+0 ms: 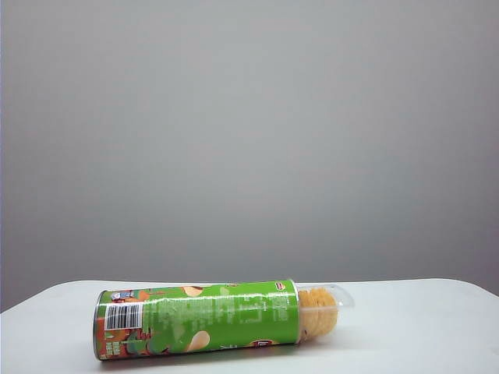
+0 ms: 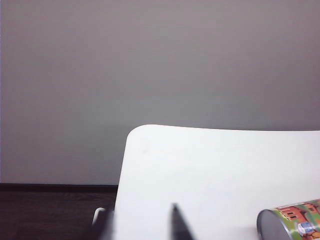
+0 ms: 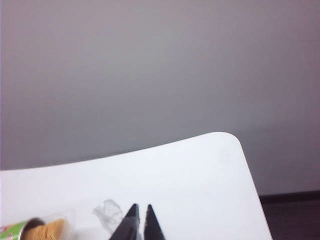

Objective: Pick up the green tub of chips from the desk, pull out the transparent container with the chips inside partially, and then place the chips back on the desk.

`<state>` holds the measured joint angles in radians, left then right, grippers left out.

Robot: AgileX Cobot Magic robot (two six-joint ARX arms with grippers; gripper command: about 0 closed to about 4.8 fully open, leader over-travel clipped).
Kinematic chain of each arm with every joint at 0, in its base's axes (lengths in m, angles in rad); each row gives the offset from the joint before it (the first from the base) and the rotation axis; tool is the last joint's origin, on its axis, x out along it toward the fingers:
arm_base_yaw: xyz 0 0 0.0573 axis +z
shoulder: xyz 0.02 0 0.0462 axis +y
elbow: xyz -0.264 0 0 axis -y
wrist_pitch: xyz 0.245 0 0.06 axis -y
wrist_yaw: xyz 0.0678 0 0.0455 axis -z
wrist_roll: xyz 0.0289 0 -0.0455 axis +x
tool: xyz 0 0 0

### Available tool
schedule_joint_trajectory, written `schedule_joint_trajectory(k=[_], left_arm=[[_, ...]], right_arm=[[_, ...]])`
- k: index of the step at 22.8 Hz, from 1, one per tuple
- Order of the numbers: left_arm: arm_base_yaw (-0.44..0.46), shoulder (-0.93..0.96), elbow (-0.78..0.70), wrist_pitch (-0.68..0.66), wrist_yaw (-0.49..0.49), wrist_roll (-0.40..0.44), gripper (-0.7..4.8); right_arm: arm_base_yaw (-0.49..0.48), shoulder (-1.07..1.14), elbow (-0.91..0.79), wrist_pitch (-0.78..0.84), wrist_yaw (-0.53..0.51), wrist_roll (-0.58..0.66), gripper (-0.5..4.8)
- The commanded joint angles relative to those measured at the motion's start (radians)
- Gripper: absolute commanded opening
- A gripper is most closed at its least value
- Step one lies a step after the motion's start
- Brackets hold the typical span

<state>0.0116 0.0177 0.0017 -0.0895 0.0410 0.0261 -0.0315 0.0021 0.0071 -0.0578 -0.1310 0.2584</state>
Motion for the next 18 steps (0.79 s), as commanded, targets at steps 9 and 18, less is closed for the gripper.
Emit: schedule_joint_trajectory(k=[9, 18], left_arm=[[0.000, 0.003, 0.005, -0.100, 0.000, 0.048, -0.05], [0.000, 0.010, 0.004, -0.100, -0.023, -0.019, 0.30]], right_arm=[[0.002, 0.008, -0.006, -0.116, 0.018, -0.028, -0.01], [0.000, 0.008, -0.006, -0.116, 0.023, -0.034, 0.13]])
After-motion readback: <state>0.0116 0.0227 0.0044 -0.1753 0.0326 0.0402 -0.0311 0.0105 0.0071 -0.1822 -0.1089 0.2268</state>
